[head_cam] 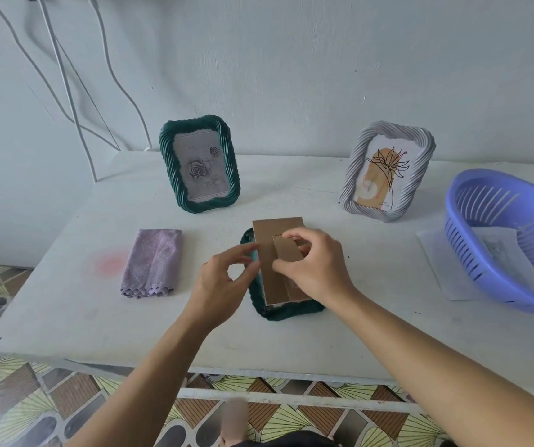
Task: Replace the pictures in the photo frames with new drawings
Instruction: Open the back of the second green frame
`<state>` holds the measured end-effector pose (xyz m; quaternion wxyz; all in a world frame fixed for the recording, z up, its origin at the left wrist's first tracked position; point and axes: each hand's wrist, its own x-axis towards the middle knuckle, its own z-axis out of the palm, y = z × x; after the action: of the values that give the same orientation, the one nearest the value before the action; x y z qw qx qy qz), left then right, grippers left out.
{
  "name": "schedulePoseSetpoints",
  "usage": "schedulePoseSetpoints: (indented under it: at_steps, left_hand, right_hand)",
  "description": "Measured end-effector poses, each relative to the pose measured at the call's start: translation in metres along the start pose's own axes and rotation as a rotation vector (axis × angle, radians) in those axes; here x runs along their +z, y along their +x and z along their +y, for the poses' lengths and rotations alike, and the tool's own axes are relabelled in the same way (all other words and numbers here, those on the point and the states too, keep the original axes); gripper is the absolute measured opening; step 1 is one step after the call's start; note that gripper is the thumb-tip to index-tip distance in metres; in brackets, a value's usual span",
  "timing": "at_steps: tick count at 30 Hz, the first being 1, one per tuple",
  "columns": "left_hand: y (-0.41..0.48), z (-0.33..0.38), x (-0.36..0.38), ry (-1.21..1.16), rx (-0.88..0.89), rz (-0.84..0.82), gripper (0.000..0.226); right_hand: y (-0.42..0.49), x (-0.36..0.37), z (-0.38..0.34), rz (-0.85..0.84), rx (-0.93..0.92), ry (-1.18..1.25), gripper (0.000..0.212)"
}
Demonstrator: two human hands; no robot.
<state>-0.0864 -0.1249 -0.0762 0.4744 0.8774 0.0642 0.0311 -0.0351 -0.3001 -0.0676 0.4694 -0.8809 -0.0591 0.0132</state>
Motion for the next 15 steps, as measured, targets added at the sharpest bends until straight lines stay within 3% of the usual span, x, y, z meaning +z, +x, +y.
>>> schedulePoseSetpoints:
  at_steps: [6, 15]
  left_hand:
    - [0.006, 0.03, -0.002, -0.533, -0.059, 0.031, 0.026]
    - [0.012, 0.053, 0.02, -0.597, -0.065, -0.129, 0.027]
  right_hand:
    - [0.002, -0.028, 0.0, 0.017, 0.09, 0.293, 0.026]
    - [-0.004, -0.031, 0.008, 0.028, 0.081, 0.45, 0.019]
